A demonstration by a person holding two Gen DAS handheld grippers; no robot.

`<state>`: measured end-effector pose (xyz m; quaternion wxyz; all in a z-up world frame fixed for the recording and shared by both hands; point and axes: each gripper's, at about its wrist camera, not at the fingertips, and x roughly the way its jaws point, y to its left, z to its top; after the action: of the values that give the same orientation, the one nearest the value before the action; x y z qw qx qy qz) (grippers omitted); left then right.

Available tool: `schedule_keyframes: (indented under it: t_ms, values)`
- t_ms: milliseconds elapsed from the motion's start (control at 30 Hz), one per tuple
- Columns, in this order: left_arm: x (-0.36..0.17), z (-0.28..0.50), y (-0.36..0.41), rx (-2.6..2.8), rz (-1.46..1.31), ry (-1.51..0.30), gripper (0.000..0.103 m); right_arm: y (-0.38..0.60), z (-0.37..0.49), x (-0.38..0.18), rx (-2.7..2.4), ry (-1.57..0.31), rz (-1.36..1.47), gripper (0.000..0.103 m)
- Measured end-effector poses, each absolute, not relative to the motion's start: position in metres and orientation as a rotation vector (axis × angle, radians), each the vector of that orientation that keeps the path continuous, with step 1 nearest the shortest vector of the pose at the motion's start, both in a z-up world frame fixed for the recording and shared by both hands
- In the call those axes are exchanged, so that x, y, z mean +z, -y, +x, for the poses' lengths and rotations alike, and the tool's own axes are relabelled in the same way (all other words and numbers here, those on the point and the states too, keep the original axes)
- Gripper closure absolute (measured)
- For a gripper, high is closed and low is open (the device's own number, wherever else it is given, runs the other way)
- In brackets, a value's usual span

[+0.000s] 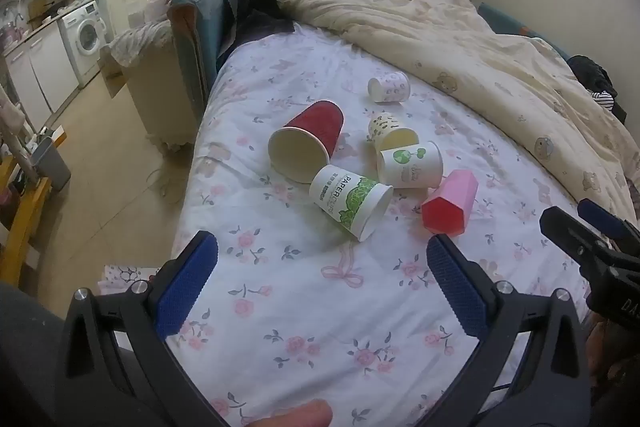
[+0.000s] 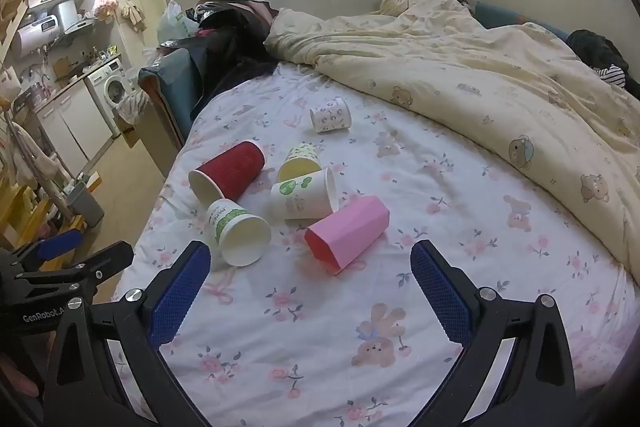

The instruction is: Flip cup upside down

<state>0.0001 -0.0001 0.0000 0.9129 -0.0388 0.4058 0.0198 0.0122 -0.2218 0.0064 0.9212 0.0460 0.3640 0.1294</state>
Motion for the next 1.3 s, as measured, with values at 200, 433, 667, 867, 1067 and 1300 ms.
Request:
schedule_keyframes:
  t_ms: [200,433,667,867,1067,1300]
  values:
    - [-0.0005,0.0005,0.0007,0.038,-0.084,-0.835,0.000,0.2223,0.0130,0.0056,0.277,-0.753,0.114,0.001]
    - [0.0022,-0.0010,0.0025,0.038,-0.085,-0.832,0.000,0.2216,0.0132,0.0046,0.279,-0.761,0.117,0.001]
    - [0.0022,-0.0011,0.0019,0.037,-0.085,-0.831,0.000,0.2225,0.0146,0.0044,0.277,-0.758,0.118,0.001]
    - [0.0026,0.0010,-0.0011,0.033,-0.088,-0.831,0.000,0.2196,0.0143,0.0024,0.276,-0.756,0.114,0.001]
    - [0.0026,0.0005,-0.0014,0.031,-0.087,-0.830,0.000,0.2210,0.0137,0.0032,0.275,-0.756,0.115,0.001]
    - [0.0026,0.0006,-0.0016,0.031,-0.088,-0.830,0.000,0.2203,0.0134,0.0028,0.275,-0.756,0.112,0.001]
